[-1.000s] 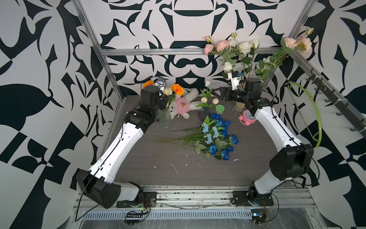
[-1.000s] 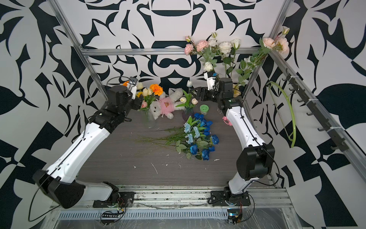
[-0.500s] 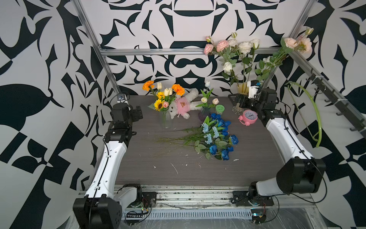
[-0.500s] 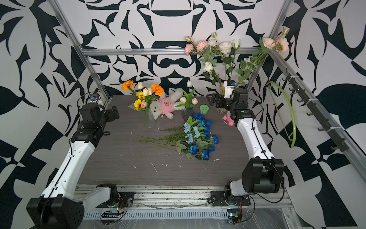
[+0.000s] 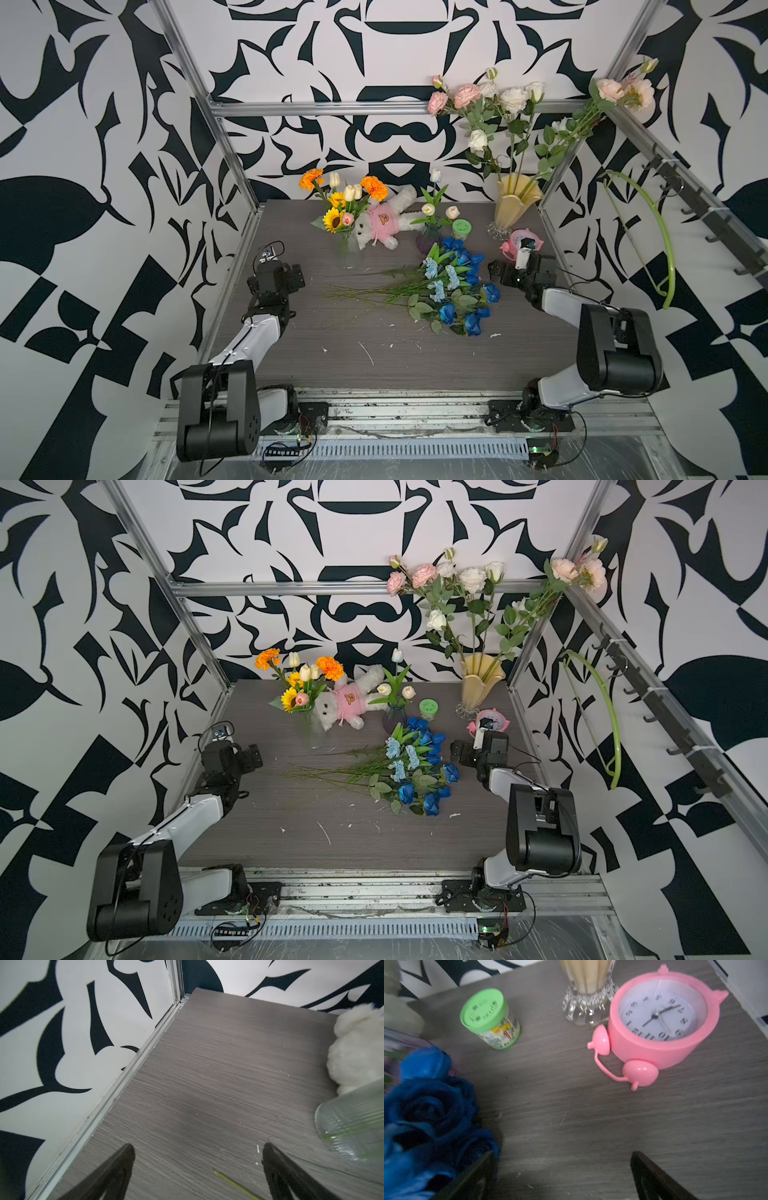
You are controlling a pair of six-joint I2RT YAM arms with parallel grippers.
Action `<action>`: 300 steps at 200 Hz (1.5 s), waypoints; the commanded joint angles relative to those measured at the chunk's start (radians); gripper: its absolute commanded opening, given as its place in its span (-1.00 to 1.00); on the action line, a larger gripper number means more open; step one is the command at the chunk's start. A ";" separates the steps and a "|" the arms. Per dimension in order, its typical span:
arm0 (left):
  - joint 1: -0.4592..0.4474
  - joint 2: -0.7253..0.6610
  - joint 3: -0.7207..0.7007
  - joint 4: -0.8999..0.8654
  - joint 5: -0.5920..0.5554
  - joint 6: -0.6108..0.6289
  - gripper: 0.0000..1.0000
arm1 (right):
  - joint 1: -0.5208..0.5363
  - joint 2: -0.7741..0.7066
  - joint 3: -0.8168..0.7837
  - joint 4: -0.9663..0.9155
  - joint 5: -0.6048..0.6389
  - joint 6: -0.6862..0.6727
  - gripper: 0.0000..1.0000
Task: Pick out blue flowers from the vase
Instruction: Reset both arms
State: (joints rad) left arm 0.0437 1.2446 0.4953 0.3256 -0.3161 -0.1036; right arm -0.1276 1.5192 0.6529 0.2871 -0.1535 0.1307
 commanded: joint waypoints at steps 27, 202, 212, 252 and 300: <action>0.005 0.006 -0.127 0.302 0.041 0.055 0.99 | 0.007 -0.097 -0.030 0.111 0.049 -0.020 1.00; 0.013 0.022 -0.272 0.601 0.262 0.055 0.99 | 0.221 0.026 -0.315 0.647 0.236 -0.168 1.00; 0.012 0.091 -0.276 0.655 0.241 0.039 0.99 | 0.221 0.024 -0.312 0.637 0.238 -0.167 1.00; 0.012 0.274 -0.225 0.744 0.265 0.040 0.99 | 0.221 0.025 -0.306 0.630 0.249 -0.163 1.00; 0.021 0.296 -0.111 0.538 0.282 0.038 0.99 | 0.221 0.025 -0.304 0.624 0.264 -0.156 1.00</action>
State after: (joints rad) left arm 0.0521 1.5467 0.3103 0.9756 -0.0689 -0.0566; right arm 0.0914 1.5509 0.3244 0.8948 0.0879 -0.0261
